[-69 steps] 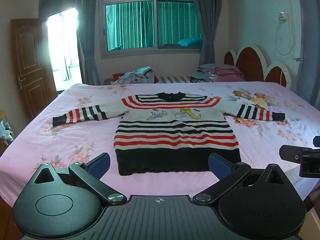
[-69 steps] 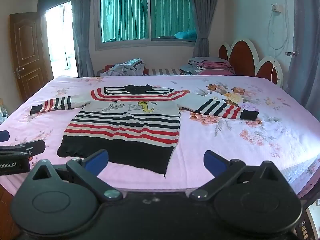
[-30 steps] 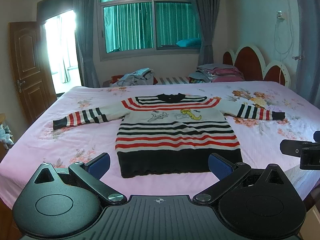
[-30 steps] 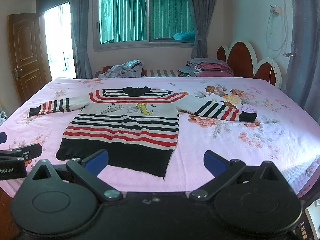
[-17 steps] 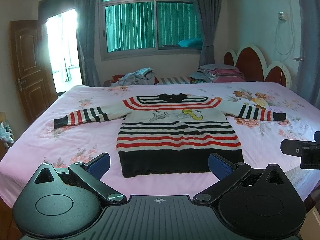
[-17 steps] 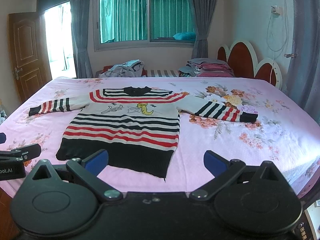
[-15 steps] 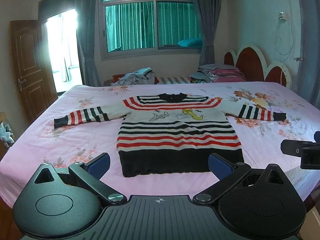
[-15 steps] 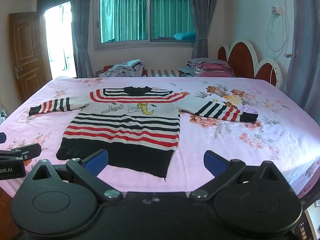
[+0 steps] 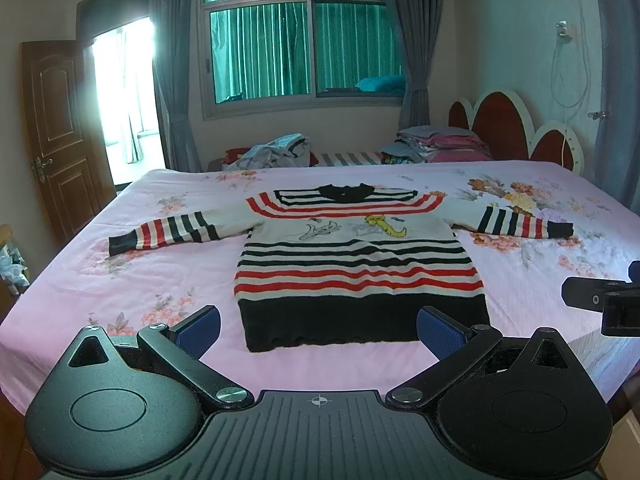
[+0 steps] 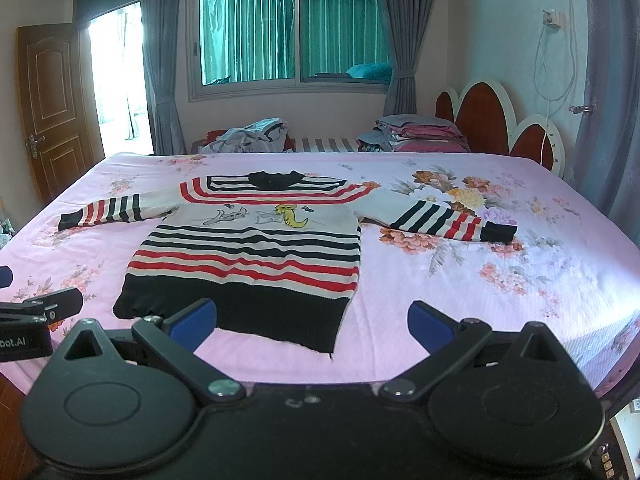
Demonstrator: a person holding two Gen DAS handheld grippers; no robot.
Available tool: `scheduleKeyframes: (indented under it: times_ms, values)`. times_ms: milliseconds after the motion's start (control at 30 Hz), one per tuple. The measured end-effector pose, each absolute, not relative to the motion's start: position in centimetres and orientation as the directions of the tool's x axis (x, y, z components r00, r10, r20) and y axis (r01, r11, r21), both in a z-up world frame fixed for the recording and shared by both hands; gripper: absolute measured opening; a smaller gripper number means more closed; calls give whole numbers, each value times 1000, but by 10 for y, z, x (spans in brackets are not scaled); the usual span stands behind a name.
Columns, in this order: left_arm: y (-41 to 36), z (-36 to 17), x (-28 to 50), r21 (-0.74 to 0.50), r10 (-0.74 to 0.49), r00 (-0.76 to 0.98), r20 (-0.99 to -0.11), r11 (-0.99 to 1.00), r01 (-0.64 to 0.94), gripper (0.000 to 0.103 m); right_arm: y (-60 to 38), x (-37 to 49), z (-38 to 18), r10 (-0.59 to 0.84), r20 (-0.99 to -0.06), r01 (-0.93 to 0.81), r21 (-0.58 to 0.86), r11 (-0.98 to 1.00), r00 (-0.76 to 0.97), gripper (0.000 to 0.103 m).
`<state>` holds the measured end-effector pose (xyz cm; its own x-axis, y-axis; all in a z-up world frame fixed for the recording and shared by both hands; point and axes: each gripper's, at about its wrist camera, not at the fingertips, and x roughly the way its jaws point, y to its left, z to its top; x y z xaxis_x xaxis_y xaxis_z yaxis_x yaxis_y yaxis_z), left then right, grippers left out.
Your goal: Fold small clothes
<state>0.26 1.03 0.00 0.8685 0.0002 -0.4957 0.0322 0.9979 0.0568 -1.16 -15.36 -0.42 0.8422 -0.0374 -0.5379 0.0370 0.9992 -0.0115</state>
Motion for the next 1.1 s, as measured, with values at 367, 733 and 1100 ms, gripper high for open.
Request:
scheduleKeyframes:
  times_ms: [367, 733, 1100]
  values:
    - [12, -4, 11, 61, 1, 860, -511, 998, 35, 103, -158, -7, -14, -38, -546, 45, 1, 999, 837, 102]
    - [11, -7, 55, 49, -19, 855, -518, 997, 52, 103, -159, 30, -15, -65, -559, 70, -13, 997, 827, 102]
    - [17, -5, 140, 46, -66, 854, -517, 993, 104, 103, -152, 102, -11, -122, -547, 130, -23, 991, 828, 102]
